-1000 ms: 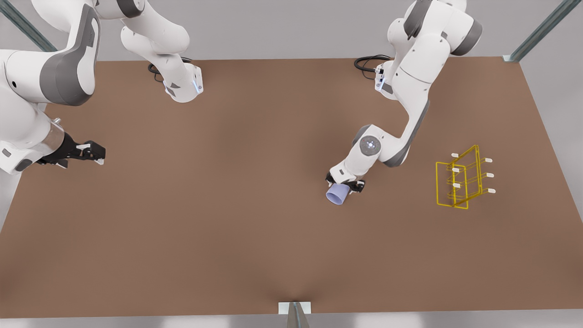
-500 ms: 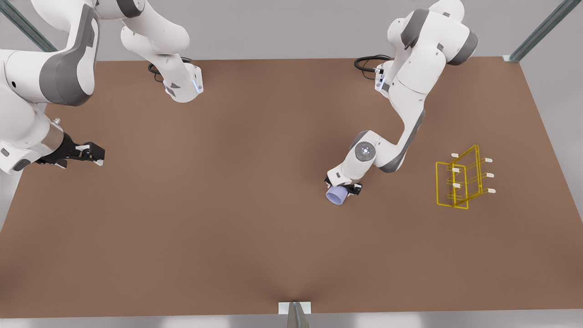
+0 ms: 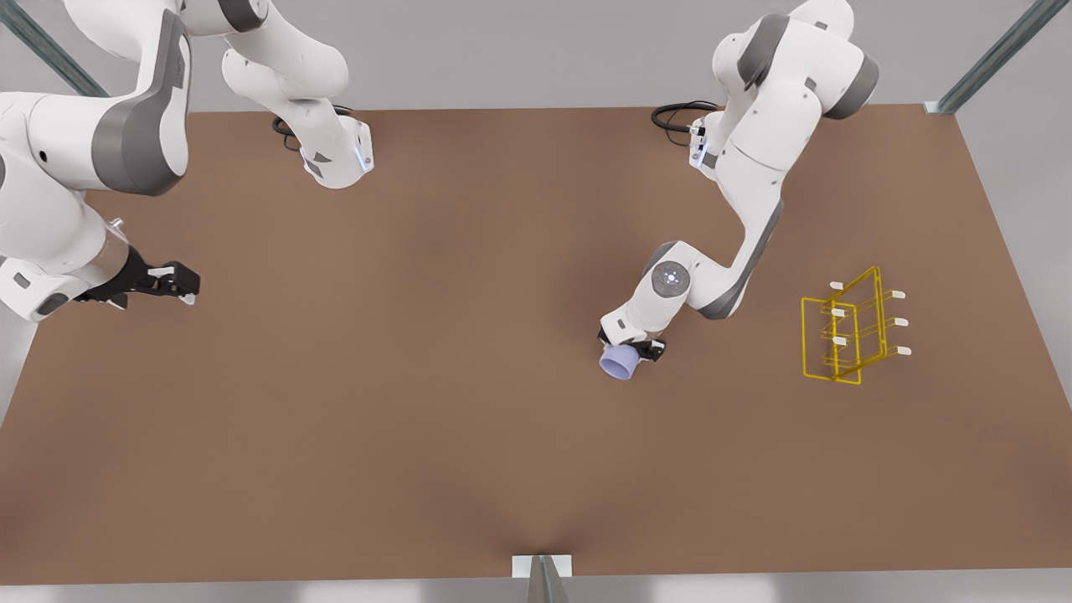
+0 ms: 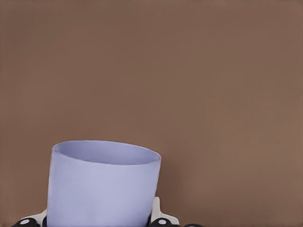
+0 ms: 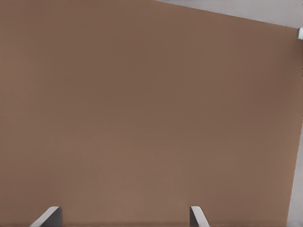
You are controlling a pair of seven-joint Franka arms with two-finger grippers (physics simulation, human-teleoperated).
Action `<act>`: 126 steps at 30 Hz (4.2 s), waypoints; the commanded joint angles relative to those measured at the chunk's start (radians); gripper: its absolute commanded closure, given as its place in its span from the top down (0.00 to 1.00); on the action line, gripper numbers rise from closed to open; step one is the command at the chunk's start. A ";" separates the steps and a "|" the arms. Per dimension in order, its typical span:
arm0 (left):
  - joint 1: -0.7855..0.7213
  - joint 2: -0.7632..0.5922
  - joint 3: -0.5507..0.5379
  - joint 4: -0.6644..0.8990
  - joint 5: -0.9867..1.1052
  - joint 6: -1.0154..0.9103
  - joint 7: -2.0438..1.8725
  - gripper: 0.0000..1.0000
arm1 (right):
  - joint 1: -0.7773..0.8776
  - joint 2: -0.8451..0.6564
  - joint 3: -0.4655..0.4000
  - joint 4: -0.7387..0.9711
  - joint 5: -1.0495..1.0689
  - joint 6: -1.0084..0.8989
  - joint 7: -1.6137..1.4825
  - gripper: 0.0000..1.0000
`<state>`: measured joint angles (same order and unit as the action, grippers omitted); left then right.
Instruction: Place the cup on the cup holder
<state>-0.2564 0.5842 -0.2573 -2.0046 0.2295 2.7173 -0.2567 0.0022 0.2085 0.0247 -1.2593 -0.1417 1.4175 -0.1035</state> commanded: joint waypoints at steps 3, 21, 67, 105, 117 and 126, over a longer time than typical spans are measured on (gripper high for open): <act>0.000 -0.021 0.000 0.160 0.102 -0.554 0.148 0.71 | -0.002 -0.001 -0.002 0.001 -0.004 -0.002 0.005 1.00; -0.132 0.135 0.072 0.382 1.490 -1.709 1.183 0.71 | -0.002 -0.001 -0.002 0.001 -0.006 -0.002 0.008 1.00; 0.088 0.023 0.095 0.056 1.444 -1.505 0.674 0.70 | 0.013 -0.001 0.004 -0.006 -0.012 -0.005 0.011 1.00; 0.115 0.089 0.093 0.043 1.354 -1.436 0.491 1.00 | 0.021 -0.001 0.004 -0.008 -0.012 -0.006 0.011 1.00; 0.106 0.010 0.046 0.059 1.329 -1.455 0.514 1.00 | 0.021 -0.001 0.004 -0.008 -0.012 -0.005 0.011 1.00; 0.147 -0.179 0.092 0.900 -0.174 -1.469 -0.013 1.00 | 0.021 -0.001 0.004 -0.008 -0.012 -0.012 0.010 1.00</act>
<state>-0.1050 0.4043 -0.1857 -1.1447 0.4890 1.2476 0.2048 0.0232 0.2083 0.0292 -1.2675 -0.1539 1.4092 -0.0924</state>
